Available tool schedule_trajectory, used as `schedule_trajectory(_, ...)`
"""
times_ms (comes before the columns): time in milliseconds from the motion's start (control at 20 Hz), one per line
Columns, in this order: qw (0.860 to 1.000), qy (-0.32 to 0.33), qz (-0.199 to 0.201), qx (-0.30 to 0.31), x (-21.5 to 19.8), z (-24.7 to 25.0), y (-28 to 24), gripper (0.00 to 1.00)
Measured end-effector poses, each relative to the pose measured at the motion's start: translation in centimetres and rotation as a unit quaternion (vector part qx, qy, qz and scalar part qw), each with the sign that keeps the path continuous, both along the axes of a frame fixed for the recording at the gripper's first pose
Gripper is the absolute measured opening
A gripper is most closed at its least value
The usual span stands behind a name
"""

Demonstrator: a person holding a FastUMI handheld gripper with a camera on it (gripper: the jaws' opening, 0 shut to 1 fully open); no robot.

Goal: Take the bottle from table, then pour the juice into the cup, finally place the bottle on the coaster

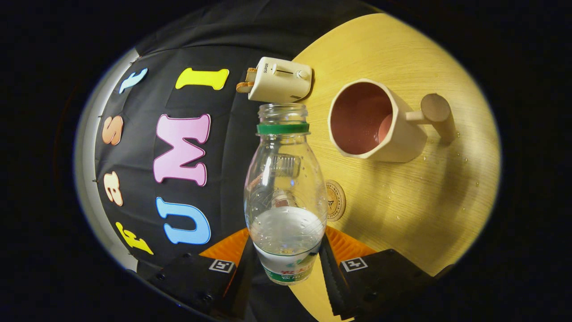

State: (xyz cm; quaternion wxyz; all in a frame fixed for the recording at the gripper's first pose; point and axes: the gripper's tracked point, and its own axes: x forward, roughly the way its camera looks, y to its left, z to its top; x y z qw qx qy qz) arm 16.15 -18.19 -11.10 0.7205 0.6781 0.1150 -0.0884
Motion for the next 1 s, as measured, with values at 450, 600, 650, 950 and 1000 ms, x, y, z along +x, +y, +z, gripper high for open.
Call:
schedule_trajectory(450, 0.996, 0.019, -0.021, 0.081, 0.7, -0.6, -0.3, 0.71)
schedule_trajectory(600, 0.995, 0.026, -0.024, 0.098, 1.2, -0.8, 0.0, 0.72)
schedule_trajectory(650, 0.994, 0.029, -0.026, 0.105, 1.3, -1.0, 0.1, 0.72)
schedule_trajectory(950, 0.991, 0.038, -0.030, 0.128, 1.9, -1.2, 0.3, 0.71)
schedule_trajectory(1000, 0.990, 0.039, -0.031, 0.131, 2.0, -1.2, 0.3, 0.71)
